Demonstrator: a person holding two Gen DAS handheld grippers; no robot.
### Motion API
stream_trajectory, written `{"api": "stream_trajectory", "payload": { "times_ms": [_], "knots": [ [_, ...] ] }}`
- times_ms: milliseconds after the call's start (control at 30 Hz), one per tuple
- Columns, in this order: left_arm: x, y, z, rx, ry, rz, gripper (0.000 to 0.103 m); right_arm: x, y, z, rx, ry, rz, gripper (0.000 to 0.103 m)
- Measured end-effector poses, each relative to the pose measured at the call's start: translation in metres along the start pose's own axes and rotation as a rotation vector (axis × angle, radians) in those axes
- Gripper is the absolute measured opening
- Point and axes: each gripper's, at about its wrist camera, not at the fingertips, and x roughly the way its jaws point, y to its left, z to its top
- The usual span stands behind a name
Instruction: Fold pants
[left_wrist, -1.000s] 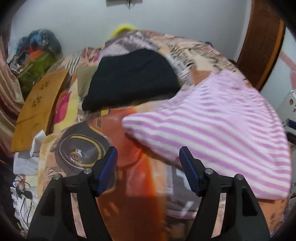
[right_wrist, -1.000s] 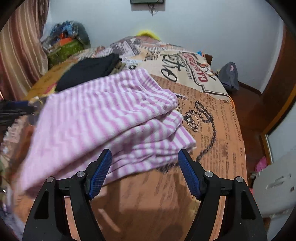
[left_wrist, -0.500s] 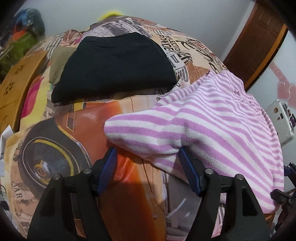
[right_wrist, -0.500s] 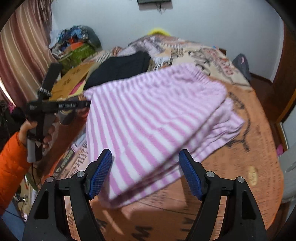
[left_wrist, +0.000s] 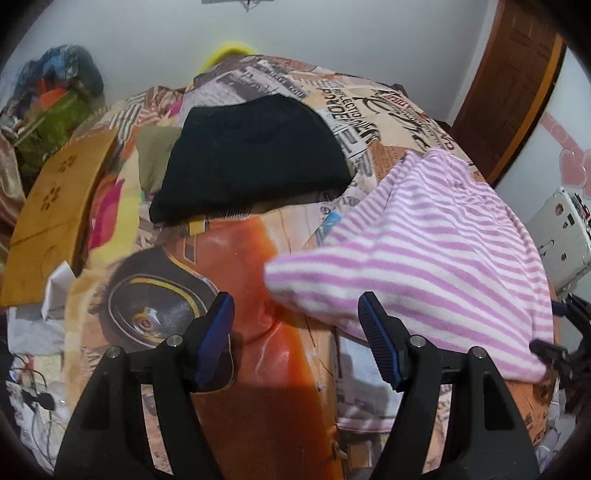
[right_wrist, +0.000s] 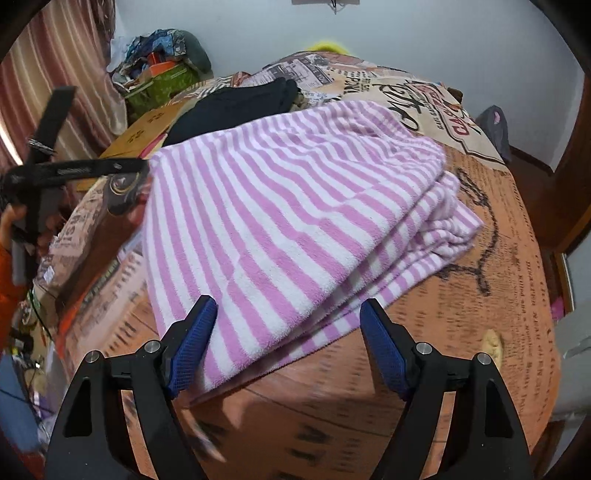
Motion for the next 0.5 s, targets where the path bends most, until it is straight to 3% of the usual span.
{"api": "stream_trajectory", "payload": {
  "times_ms": [300, 400, 500],
  "knots": [
    [0.011, -0.059, 0.003, 0.12, 0.048, -0.095, 0.075, -0.02, -0.065, -0.012, 0.065, 0.01, -0.082, 0.075],
    [0.031, -0.082, 0.003, 0.172, 0.081, -0.09, 0.075, -0.032, -0.082, -0.015, 0.157, -0.009, -0.049, 0.075],
    [0.051, -0.085, 0.006, 0.136, 0.109, -0.124, 0.075, -0.04, -0.087, -0.016, 0.234, -0.054, -0.013, 0.076]
  ]
}}
